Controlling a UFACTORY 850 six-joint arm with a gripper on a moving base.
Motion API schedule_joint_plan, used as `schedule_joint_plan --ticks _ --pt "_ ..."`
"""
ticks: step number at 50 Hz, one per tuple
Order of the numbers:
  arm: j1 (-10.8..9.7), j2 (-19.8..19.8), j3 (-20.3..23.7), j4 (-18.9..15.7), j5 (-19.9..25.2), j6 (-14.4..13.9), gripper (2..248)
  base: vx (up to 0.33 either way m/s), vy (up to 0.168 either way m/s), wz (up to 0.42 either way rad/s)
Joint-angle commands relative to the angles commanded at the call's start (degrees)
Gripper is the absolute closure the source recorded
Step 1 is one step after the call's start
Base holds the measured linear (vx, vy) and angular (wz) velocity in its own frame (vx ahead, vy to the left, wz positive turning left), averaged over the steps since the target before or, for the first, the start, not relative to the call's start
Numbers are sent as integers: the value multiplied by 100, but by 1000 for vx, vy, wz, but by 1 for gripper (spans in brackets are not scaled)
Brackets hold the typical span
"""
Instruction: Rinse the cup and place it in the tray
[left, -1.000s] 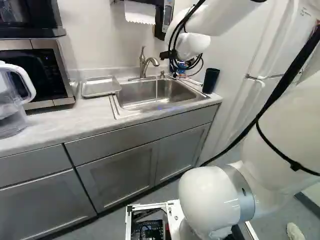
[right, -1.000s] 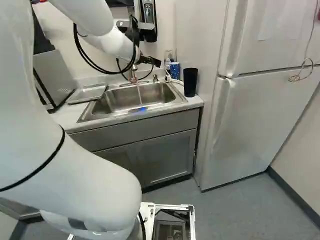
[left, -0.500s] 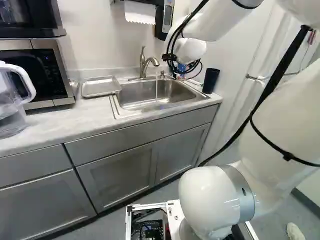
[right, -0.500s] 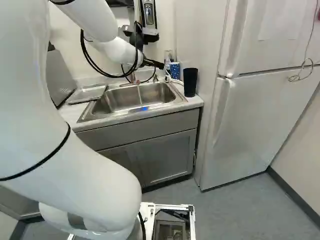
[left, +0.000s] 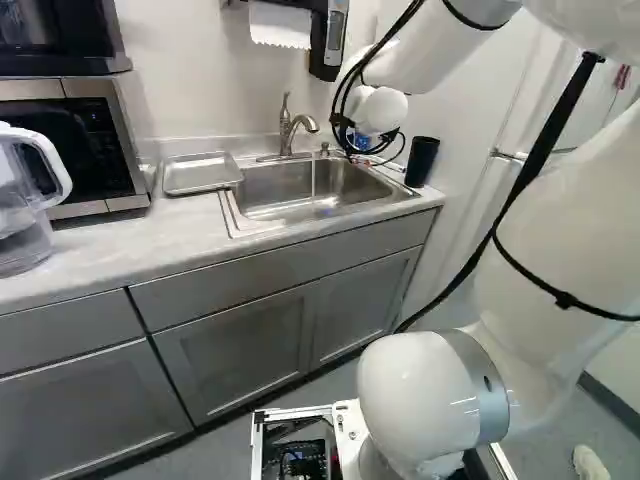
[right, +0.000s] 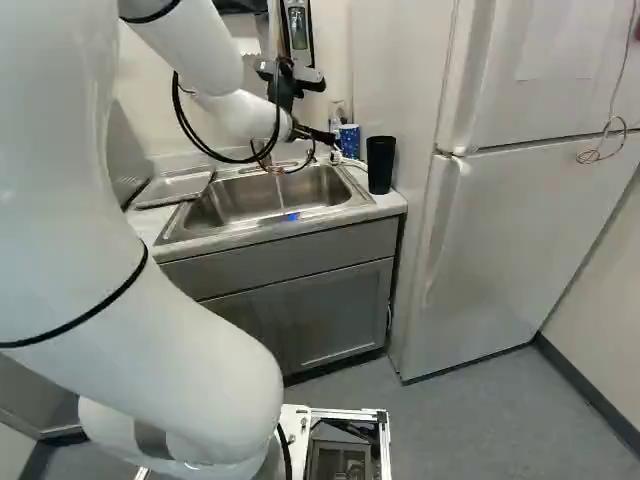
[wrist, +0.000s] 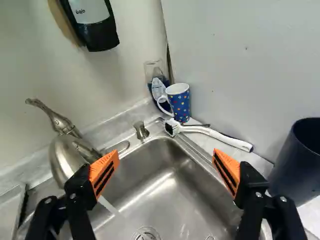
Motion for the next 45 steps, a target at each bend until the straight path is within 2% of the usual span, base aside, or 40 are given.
schedule_joint_plan --ticks 38,45 --pt "-30 -315 167 402 874 0 3 0 0 0" --pt "-30 -374 197 489 1051 -232 3 0 0 0"
